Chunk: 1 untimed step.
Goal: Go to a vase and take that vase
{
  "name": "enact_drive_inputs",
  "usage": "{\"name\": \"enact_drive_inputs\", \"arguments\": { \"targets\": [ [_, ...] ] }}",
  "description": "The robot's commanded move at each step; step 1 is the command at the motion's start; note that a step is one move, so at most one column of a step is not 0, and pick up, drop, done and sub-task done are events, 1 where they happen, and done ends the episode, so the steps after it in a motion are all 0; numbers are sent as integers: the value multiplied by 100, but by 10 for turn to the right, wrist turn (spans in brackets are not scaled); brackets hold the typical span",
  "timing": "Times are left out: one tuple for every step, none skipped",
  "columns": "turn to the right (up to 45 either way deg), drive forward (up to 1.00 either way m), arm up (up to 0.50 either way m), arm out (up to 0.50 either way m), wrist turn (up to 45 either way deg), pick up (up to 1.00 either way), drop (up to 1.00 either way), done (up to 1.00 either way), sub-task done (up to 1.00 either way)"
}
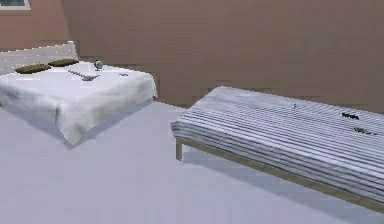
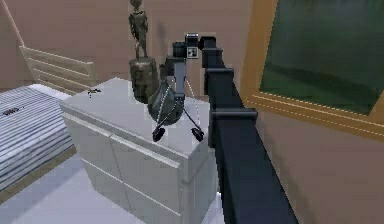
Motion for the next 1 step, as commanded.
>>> {"name": "enact_drive_inputs", "arguments": {
  "targets": [
    [0, 0, 0, 0, 450, 0, 0, 0, 0]
  ]
}}
